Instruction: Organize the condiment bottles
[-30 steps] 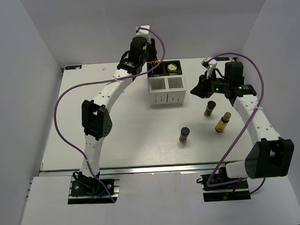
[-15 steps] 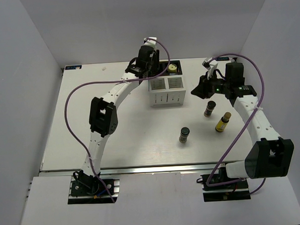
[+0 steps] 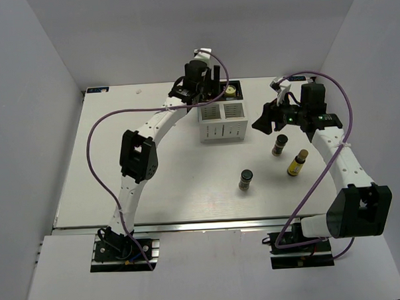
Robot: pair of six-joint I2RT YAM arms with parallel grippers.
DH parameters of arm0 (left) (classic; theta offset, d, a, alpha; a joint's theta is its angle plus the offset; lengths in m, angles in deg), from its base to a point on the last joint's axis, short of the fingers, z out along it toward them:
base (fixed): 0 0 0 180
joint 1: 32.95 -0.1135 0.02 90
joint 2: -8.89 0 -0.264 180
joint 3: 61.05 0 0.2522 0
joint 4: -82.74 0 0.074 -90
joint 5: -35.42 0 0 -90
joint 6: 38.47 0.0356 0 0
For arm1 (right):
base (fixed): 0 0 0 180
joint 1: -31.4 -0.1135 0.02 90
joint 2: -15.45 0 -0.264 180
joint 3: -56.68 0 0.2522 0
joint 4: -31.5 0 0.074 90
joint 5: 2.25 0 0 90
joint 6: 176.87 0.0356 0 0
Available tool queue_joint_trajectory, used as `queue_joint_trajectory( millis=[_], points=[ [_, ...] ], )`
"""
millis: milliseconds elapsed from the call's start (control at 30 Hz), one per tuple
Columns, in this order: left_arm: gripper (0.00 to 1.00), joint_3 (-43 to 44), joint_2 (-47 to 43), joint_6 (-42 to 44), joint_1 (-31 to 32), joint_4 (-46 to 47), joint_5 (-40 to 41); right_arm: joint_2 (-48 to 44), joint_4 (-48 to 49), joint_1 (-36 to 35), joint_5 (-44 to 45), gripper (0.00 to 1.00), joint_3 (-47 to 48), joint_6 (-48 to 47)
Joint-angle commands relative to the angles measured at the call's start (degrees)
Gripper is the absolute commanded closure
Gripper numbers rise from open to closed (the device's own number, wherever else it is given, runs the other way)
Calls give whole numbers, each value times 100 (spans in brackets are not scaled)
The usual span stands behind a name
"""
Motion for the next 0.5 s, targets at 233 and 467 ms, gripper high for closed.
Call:
queue_joint_trajectory(
  millis=[233,467],
  points=[
    [5,502,-708,-55,84,522,-17,-252,51,25,81,32,63,-32],
    [10,-156,-1980,-28,84,461,317,-367,-195,87,914,39,177,73]
  ],
)
